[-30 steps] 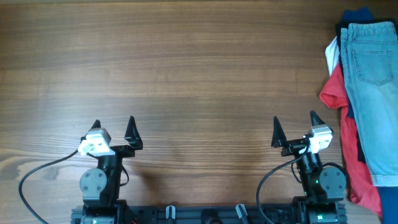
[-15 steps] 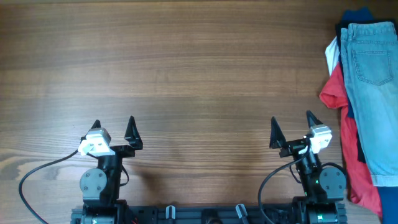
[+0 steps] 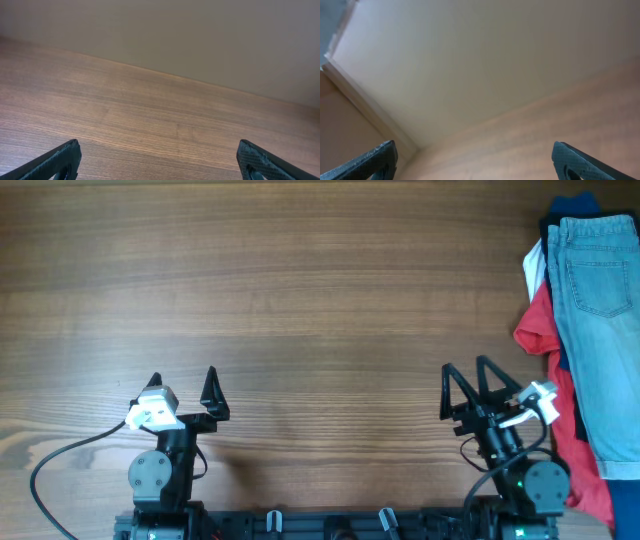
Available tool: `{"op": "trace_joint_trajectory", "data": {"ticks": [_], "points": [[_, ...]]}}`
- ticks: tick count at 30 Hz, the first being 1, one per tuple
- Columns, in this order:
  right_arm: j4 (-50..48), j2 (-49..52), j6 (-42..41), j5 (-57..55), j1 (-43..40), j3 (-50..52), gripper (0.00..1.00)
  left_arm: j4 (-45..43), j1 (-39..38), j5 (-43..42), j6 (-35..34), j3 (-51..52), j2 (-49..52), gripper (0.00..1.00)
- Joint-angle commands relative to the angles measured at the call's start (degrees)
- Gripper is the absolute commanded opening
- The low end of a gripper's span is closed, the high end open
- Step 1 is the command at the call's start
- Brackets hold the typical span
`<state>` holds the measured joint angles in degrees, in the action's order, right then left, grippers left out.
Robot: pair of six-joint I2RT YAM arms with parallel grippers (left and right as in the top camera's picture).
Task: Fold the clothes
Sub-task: 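Reach the right gripper to the clothes stack and grasp the denim shorts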
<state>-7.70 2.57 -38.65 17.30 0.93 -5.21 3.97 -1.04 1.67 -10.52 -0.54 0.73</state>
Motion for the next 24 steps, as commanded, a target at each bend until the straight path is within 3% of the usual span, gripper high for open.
{"op": "trace_joint_trajectory", "data": {"ticks": [1,6,10,14,24], "points": [[-0.37,8.52,5.95,-2.25,-0.26,-10.67,1.00,-0.02,-0.24,0.35,1.14,0.22,-0.57,1.00],[9.44,36.70,13.66,-9.62,-0.26,-35.34,1.00,-0.02,-0.24,0.35,1.14,0.22,-0.57,1.00],[31.65,64.94,25.38,-22.67,-1.16,-63.25,1.00,-0.02,-0.24,0.35,1.11,0.22,-0.57,1.00],[50.88,88.17,29.24,-29.14,-7.65,-88.56,1.00,0.00,-0.24,0.35,1.14,0.22,-0.57,1.00],[33.99,113.68,49.31,-37.55,-16.41,-90.77,1.00,-0.02,-0.24,0.35,1.14,0.22,-0.57,1.00]]}}
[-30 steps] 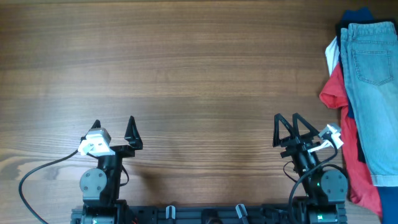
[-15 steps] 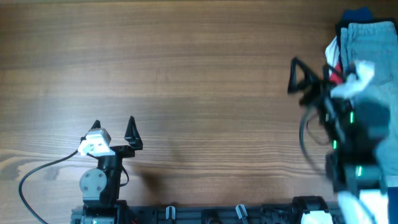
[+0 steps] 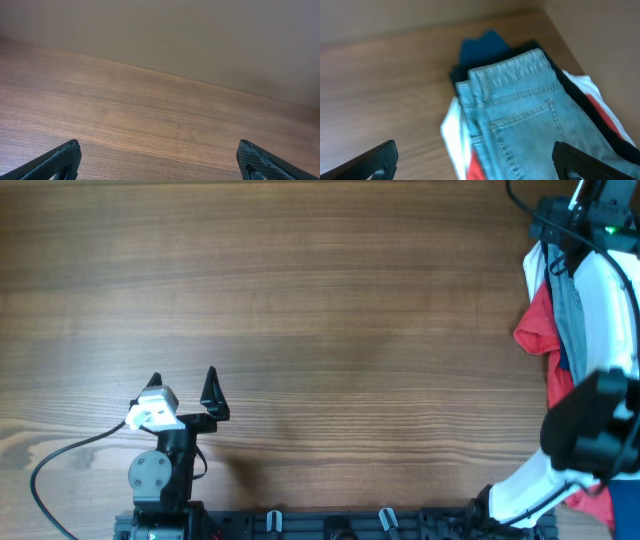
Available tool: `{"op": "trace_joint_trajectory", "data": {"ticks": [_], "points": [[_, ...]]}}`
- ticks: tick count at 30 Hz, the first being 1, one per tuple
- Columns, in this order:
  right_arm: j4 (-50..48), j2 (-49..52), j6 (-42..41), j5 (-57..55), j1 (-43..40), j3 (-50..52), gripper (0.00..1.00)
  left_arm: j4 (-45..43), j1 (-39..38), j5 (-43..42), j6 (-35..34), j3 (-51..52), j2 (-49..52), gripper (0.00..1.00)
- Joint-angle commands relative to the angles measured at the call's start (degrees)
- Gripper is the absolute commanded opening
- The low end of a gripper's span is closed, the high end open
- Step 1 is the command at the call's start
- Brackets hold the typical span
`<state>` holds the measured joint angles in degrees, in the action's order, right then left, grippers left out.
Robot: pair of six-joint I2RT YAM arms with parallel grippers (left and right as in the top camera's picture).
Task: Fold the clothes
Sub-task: 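Reach the right gripper to the clothes stack and grasp the denim shorts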
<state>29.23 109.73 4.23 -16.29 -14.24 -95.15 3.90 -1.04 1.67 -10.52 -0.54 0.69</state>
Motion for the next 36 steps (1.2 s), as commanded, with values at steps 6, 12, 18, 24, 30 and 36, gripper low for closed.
{"op": "trace_joint_trajectory", "data": {"ticks": [6,12,18,24,30,36], "points": [[-12.02,15.80,18.62,-10.97,-1.38,-0.83,0.99,0.04,-0.24,0.35,1.14,0.22,-0.52,1.00],[-14.75,18.56,17.77,-6.93,-1.38,-0.81,0.95,0.04,-0.24,0.35,1.14,0.22,-0.52,1.00],[-16.13,20.63,17.90,-6.99,-1.60,-0.79,0.91,0.04,-0.24,0.37,1.14,0.22,-0.52,1.00],[-18.38,22.08,17.62,-7.43,-1.81,-0.79,0.67,0.04,-0.24,0.35,1.14,0.22,-0.52,1.00],[-18.95,22.08,17.62,-7.43,-2.62,-0.79,0.45,0.04,-0.24,0.37,1.14,0.22,-0.52,1.00],[-18.71,22.08,15.63,-6.99,-2.73,-0.79,0.20,0.04,-0.24,0.35,1.14,0.22,-0.52,1.00]]}}
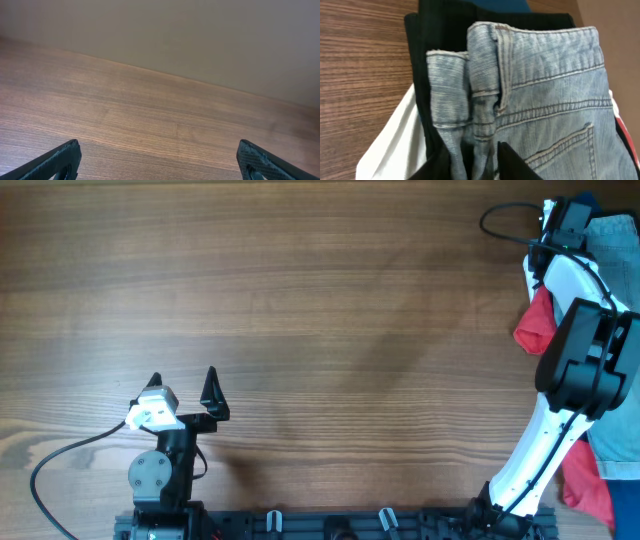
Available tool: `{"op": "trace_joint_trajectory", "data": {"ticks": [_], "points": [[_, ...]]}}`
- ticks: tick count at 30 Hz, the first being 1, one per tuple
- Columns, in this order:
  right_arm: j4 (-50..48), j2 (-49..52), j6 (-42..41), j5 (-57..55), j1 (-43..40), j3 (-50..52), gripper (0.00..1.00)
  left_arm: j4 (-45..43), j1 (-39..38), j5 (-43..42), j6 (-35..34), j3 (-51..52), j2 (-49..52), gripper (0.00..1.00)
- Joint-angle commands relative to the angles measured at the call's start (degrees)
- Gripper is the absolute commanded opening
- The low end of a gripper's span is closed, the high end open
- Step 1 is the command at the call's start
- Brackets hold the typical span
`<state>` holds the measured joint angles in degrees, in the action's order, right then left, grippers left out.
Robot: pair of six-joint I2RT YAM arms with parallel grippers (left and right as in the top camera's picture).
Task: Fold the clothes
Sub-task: 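Reach the right gripper to the clothes stack and grasp the denim shorts, then pull the denim shorts left onto the table and lay them flat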
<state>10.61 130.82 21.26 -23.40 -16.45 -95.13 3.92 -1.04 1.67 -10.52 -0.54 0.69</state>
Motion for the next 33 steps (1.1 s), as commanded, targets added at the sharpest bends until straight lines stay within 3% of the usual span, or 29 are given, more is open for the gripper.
{"op": "trace_joint_trajectory", "data": {"ticks": [1,2,9,16,20,23,26,33], "points": [[0.02,0.98,-2.32,0.11,-0.52,-0.81,0.09,0.02,-0.24,0.35,1.14,0.22,-0.52,1.00],[0.15,0.98,-3.17,0.11,-0.52,-0.81,0.04,0.02,-0.24,0.35,1.11,0.22,-0.52,1.00],[3.21,-4.83,-17.35,-4.15,-0.35,-0.81,0.04,0.02,-0.24,0.35,1.14,0.22,-0.52,1.00],[12.98,-21.40,-28.74,12.28,2.16,-0.81,0.04,0.02,-0.24,0.35,1.14,0.22,-0.52,1.00],[17.51,-25.83,-29.33,17.57,6.78,-0.81,0.04,0.02,-0.24,0.35,1.14,0.22,-0.52,1.00],[23.06,-26.16,-34.88,26.82,14.56,-0.76,0.04,0.02,-0.24,0.35,1.14,0.22,-0.52,1.00],[22.08,-25.88,-41.70,31.95,23.96,1.31,0.04,0.02,-0.24,0.35,1.14,0.22,-0.52,1.00],[17.90,-19.17,-53.70,32.48,50.95,1.95,0.04,0.02,-0.24,0.35,1.14,0.22,-0.52,1.00]]}}
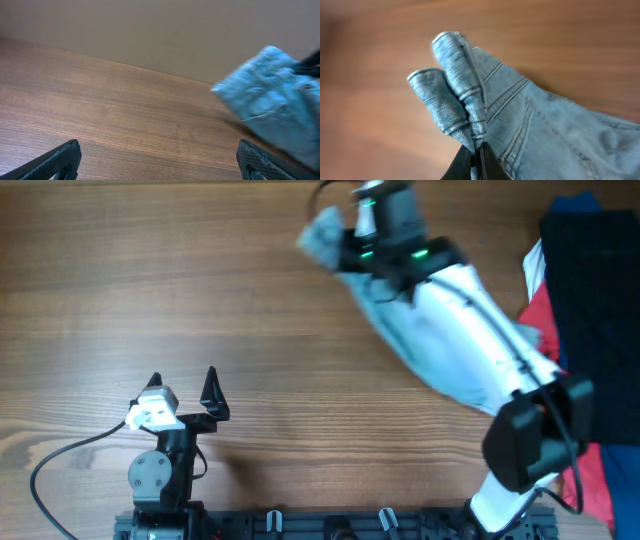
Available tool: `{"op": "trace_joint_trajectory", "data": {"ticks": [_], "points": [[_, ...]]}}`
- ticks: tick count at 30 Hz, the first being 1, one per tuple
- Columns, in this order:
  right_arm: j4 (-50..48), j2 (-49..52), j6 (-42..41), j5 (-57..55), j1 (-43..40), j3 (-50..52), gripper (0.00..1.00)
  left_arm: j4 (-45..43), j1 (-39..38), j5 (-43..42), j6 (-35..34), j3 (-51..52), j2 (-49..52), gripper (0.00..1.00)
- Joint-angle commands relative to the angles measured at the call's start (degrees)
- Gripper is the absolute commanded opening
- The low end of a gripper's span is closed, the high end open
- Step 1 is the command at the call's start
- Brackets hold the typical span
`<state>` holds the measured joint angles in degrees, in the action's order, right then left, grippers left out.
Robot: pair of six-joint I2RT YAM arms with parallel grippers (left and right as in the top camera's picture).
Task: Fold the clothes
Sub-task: 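Pull the denim shorts left onto the table and lay them flat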
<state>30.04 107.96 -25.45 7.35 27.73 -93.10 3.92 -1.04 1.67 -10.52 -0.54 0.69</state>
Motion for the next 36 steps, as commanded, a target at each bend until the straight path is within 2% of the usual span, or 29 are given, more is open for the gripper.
{"op": "trace_joint_trajectory", "data": {"ticks": [1,3,5,8,9,11,16,17,18,20,22,24,27,30,36], "points": [[-2.54,5.18,-8.31,1.95,9.97,-0.09,0.05,0.02,-0.24,0.35,1.14,0.22,-0.52,1.00],[-4.59,8.13,-9.25,1.99,15.93,-0.09,0.22,0.02,-0.24,0.35,1.14,0.22,-0.52,1.00],[-6.19,9.31,-10.16,4.02,19.80,-0.09,0.07,0.02,-0.24,0.35,1.14,0.22,-0.52,1.00],[-9.11,9.25,-10.67,5.49,23.80,-0.11,0.04,0.02,-0.24,0.35,1.14,0.22,-0.52,1.00],[-9.14,9.16,-10.67,4.66,23.85,-0.28,0.18,0.02,-0.24,0.35,1.14,0.22,-0.52,1.00],[-9.03,9.14,-10.54,0.81,22.29,-0.33,0.35,0.02,-0.24,0.35,1.14,0.22,-0.52,1.00],[-7.72,11.10,-7.93,-1.53,16.28,-0.31,0.38,0.02,-0.24,0.35,1.14,0.22,-0.52,1.00],[-7.69,12.61,-7.89,-1.36,15.47,-0.31,0.46,0.02,-0.24,0.35,1.14,0.22,-0.52,1.00],[-7.45,13.97,-6.51,-0.90,14.99,-0.31,0.51,0.02,-0.24,0.35,1.14,0.22,-0.52,1.00],[-5.29,15.87,10.08,-0.31,14.80,-0.31,0.62,0.02,-0.24,0.35,1.14,0.22,-0.52,1.00],[-3.19,15.87,16.79,-1.88,14.80,-0.31,0.62,0.02,-0.24,0.35,1.14,0.22,-0.52,1.00],[-0.42,16.35,20.74,-6.54,14.78,-0.31,0.58,0.02,-0.24,0.35,1.14,0.22,-0.52,1.00],[-0.48,18.05,18.47,-4.98,14.78,-0.24,0.28,0.02,-0.24,0.35,1.14,0.22,-0.52,1.00],[-2.01,20.57,13.62,-4.07,14.78,-0.24,0.07,0.04,-0.24,0.35,1.14,0.22,-0.52,1.00],[-3.02,23.45,6.97,7.82,14.84,-0.24,0.04,0.02,-0.24,0.35,1.14,0.22,-0.52,1.00]]}}
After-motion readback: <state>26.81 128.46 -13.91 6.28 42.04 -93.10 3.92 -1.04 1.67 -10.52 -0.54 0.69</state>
